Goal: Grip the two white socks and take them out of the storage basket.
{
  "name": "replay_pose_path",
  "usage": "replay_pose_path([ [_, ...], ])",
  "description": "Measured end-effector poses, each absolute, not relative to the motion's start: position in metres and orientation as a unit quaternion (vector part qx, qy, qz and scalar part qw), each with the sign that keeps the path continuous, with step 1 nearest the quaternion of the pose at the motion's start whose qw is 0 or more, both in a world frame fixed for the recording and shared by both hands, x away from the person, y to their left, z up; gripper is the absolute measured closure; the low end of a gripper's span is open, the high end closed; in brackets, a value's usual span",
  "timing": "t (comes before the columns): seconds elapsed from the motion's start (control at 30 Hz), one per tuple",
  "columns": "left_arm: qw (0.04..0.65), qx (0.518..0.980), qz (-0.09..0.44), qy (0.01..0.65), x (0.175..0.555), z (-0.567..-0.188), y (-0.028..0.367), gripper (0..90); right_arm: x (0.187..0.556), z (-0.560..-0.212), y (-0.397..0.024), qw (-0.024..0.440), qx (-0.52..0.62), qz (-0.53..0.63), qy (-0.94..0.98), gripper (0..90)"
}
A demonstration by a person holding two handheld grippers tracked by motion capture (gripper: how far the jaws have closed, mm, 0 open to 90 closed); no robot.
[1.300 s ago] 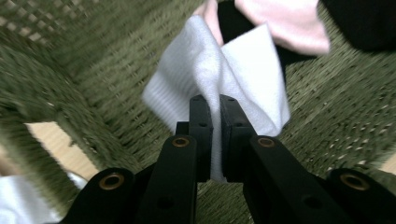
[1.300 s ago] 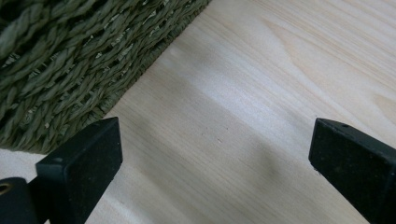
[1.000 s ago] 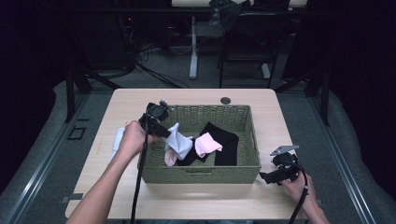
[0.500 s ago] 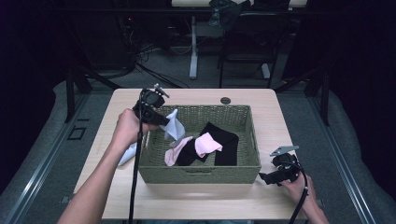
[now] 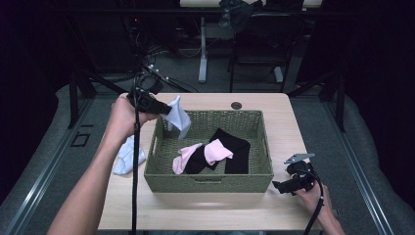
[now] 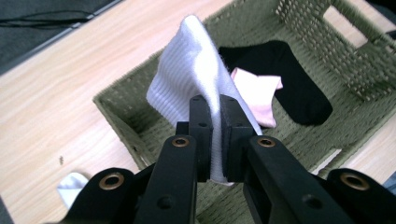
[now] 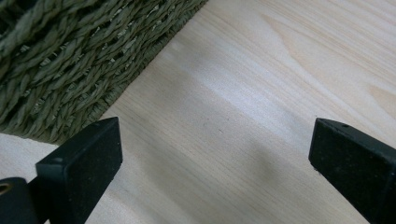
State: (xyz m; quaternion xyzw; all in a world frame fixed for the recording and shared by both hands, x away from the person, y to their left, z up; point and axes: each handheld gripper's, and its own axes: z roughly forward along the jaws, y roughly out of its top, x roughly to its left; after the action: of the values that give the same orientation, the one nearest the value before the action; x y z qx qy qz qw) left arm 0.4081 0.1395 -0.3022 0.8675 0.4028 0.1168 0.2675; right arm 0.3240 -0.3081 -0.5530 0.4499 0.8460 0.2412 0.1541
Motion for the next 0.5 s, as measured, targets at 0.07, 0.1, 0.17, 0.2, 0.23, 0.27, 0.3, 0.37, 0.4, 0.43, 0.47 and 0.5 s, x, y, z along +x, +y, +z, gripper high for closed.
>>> replay_pose_path([
  [0.07,0.272,0.864,0.121,0.405,0.408,-0.295,0.143,85.4,0.324,-0.553,-0.308,0.152,0.451,0.239,0.846,2.2],
  [0.1,0.275,0.863,0.123,0.407,0.407,-0.291,0.146,85.4,0.325,-0.554,-0.308,0.153,0.451,0.240,0.846,2.2],
  [0.17,0.285,0.859,0.121,0.407,0.406,-0.286,0.153,85.3,0.325,-0.554,-0.308,0.152,0.449,0.238,0.848,2.2],
  [0.2,0.289,0.857,0.123,0.409,0.405,-0.283,0.157,85.3,0.325,-0.554,-0.308,0.152,0.450,0.238,0.847,2.2],
  [0.23,0.292,0.855,0.124,0.411,0.405,-0.280,0.161,85.3,0.325,-0.554,-0.307,0.152,0.451,0.235,0.848,2.1],
  [0.27,0.294,0.852,0.126,0.415,0.404,-0.277,0.165,85.3,0.326,-0.555,-0.307,0.150,0.451,0.237,0.847,2.0],
  [0.3,0.294,0.850,0.128,0.418,0.403,-0.275,0.170,85.3,0.326,-0.555,-0.307,0.152,0.451,0.234,0.848,2.0],
  [0.37,0.293,0.846,0.132,0.426,0.401,-0.271,0.180,85.3,0.326,-0.555,-0.306,0.152,0.452,0.234,0.848,2.0],
  [0.4,0.295,0.842,0.134,0.431,0.399,-0.269,0.185,85.3,0.326,-0.555,-0.306,0.149,0.449,0.234,0.849,2.0],
  [0.43,0.297,0.840,0.133,0.435,0.398,-0.268,0.190,85.3,0.325,-0.554,-0.306,0.151,0.450,0.235,0.849,2.0],
  [0.47,0.300,0.837,0.132,0.438,0.396,-0.266,0.195,85.3,0.325,-0.553,-0.306,0.154,0.448,0.229,0.850,2.0],
  [0.5,0.302,0.834,0.134,0.443,0.394,-0.265,0.201,85.3,0.324,-0.553,-0.306,0.156,0.451,0.238,0.846,2.0],
])
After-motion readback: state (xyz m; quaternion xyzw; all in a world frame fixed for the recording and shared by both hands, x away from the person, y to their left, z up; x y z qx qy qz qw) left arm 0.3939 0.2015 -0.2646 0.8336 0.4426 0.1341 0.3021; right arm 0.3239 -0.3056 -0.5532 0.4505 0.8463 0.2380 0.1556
